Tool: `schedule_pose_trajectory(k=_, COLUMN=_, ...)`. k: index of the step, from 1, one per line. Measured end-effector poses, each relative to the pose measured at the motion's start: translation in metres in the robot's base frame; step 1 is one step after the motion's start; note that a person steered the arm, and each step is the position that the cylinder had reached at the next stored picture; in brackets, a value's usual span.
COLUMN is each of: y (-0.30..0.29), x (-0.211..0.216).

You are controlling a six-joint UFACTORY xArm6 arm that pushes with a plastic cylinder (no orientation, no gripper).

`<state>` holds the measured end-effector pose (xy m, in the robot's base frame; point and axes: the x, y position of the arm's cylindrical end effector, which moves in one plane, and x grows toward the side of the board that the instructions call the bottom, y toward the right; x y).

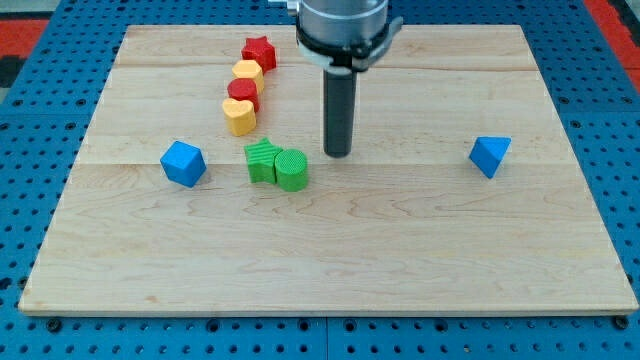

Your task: Separate green star from the green circle

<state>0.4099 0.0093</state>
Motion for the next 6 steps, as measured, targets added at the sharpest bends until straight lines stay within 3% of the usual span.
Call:
schedule_pose_trajectory(k=1, y=-0.086, x=0.008)
schedule_pose_trajectory(k=2, y=-0.114, x=0.023)
schedule_pose_trajectory(k=4, y=-0.115, x=0.079)
schedule_pose_trajectory(k=5, y=-0.089, x=0.096)
schedule_pose_trajectory(k=6, y=-0.087, x=0.045)
